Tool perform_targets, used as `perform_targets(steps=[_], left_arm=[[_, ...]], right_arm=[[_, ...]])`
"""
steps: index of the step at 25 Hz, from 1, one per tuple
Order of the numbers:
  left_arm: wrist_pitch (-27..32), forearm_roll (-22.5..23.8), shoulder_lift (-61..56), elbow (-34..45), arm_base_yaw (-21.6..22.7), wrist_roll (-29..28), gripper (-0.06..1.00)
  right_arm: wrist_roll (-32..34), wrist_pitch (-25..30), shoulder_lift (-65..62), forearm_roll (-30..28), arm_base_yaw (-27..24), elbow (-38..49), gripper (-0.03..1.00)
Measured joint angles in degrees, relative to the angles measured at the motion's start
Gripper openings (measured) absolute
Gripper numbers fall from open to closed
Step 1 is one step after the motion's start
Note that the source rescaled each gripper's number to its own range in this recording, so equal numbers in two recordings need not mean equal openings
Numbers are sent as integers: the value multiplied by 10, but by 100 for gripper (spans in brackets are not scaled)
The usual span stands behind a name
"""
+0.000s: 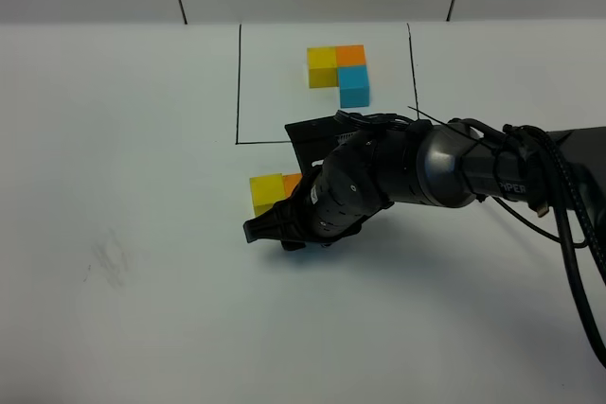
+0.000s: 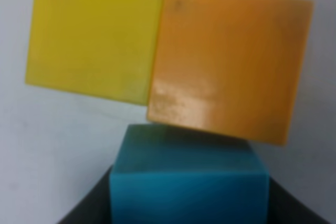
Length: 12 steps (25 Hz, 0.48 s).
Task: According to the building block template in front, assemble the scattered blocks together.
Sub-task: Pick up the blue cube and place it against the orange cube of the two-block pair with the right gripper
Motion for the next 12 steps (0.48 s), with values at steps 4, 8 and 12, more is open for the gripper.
perform_targets(steps=[4,8,12], left_arm=[[0,0,0,0,0,0,0],[0,0,0,0,0,0,0],[0,0,0,0,0,0,0]], right_arm=[[17,0,0,-2,1,0,46],[32,5,0,-5,-1,0,46],[35,10,1,-8,-3,0,46]])
